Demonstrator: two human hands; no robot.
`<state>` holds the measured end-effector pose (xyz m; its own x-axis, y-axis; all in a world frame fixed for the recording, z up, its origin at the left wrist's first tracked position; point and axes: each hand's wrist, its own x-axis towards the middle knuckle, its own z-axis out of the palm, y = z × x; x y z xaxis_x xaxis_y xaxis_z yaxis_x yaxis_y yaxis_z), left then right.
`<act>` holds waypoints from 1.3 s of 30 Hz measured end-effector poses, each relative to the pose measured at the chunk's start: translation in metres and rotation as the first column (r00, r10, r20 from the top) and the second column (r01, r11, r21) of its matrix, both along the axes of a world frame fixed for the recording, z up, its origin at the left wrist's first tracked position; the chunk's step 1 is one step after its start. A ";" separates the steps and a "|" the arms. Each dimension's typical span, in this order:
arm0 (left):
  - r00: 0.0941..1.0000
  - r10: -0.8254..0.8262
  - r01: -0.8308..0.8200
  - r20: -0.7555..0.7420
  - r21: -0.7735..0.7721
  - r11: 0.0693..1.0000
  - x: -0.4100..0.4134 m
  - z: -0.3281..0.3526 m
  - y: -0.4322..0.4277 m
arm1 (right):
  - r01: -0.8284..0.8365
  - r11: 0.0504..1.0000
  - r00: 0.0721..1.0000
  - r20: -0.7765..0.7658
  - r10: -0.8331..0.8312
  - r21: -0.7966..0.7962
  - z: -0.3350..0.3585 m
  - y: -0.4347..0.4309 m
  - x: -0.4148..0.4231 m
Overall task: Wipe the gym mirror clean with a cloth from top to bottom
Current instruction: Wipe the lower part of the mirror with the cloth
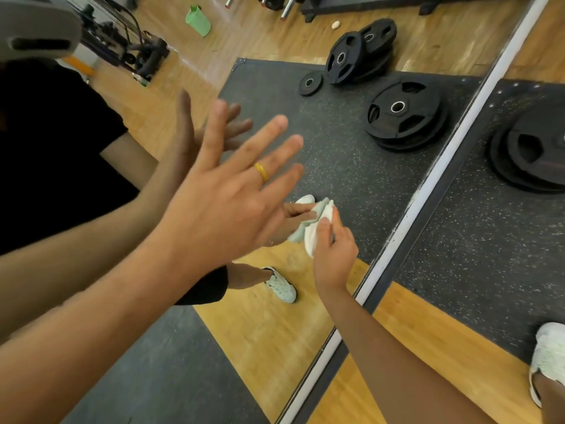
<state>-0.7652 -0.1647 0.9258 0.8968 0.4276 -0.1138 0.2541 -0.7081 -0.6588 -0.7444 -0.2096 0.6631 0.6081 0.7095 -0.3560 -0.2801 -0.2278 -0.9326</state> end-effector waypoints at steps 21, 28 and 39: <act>0.974 0.226 -0.223 -0.028 0.087 0.971 -0.147 0.015 -0.086 | -0.044 0.967 0.992 0.129 0.012 0.252 0.051 -0.049 -0.051; 0.956 0.294 -0.294 -0.002 0.000 0.956 -0.142 0.014 -0.090 | -0.029 0.936 0.979 0.200 -0.045 0.352 0.054 -0.058 -0.077; 0.950 0.308 -0.303 -0.054 0.084 0.949 -0.142 0.016 -0.091 | 0.037 0.875 0.988 0.112 -0.104 0.483 0.109 -0.057 -0.090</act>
<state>-0.9073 -0.2554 0.9423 0.7133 0.6894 -0.1261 0.4049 -0.5522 -0.7288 -0.8348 -0.2662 0.7722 0.6800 0.7261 0.1017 -0.1473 0.2712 -0.9512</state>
